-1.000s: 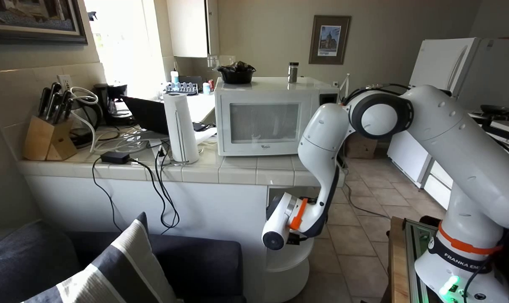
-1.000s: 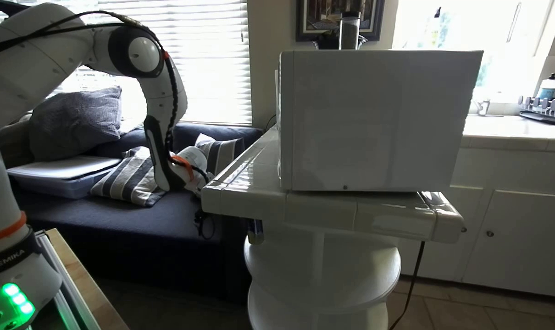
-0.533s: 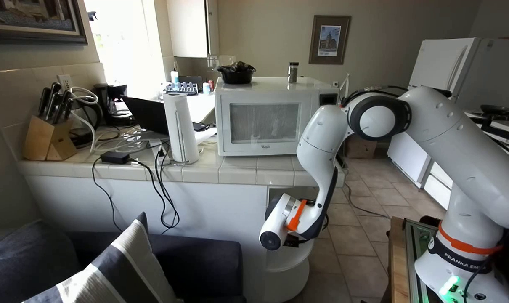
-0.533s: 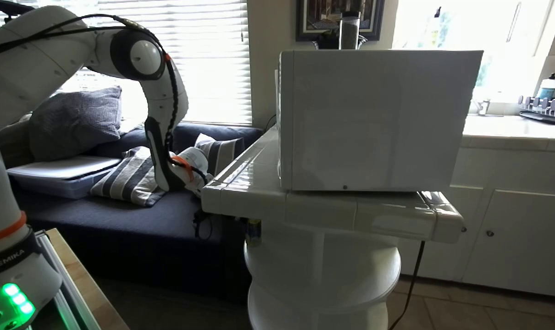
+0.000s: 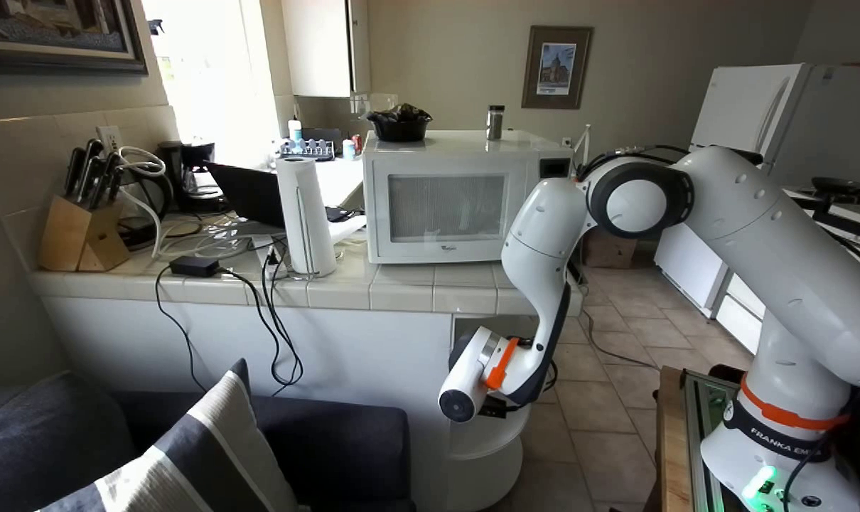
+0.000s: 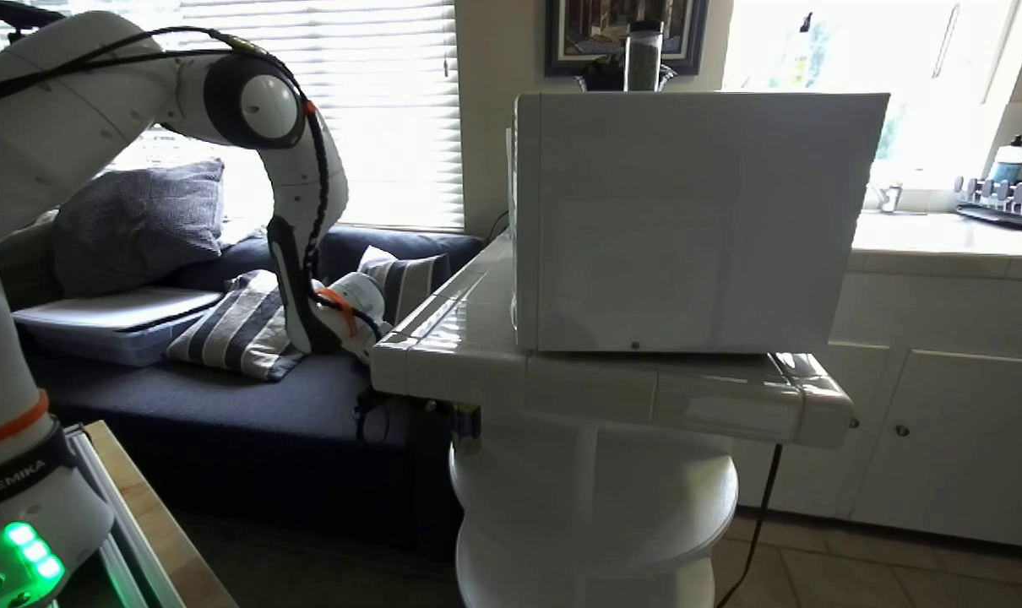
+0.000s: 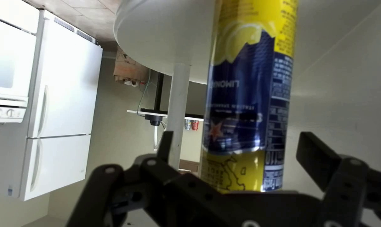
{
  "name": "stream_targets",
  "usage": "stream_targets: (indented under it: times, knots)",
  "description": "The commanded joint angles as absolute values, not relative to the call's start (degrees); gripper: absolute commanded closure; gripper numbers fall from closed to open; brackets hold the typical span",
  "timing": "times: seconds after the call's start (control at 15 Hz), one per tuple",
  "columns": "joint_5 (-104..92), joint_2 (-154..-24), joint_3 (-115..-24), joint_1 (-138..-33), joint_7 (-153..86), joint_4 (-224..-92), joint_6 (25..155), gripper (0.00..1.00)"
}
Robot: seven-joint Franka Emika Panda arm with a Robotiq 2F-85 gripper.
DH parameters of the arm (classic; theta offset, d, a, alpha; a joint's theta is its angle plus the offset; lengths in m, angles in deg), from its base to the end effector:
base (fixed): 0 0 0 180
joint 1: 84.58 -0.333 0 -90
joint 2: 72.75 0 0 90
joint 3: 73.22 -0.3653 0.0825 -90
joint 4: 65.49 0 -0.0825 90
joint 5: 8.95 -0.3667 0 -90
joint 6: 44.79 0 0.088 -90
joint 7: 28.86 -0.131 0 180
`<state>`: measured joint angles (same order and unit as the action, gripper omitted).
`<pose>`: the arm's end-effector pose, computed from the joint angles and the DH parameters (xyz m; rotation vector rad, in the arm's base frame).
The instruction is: Move the can to the shelf below the counter
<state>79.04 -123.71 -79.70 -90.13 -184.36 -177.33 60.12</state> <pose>0.5609 0.0146 0.0523 1.6938 -1.2166 1.0892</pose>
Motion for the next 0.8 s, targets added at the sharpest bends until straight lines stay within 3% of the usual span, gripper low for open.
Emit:
stream_targets:
  times: [0.0, 0.53, 0.73]
  knots:
    - [81.1, -123.98, -80.34, -90.94, -185.84, -176.72, 62.41, 0.0]
    - [86.11, -120.39, -82.87, -91.4, -186.65, -181.23, 69.55, 0.0]
    - [88.86, -115.08, -84.15, -89.2, -186.85, -189.25, 79.8, 0.0]
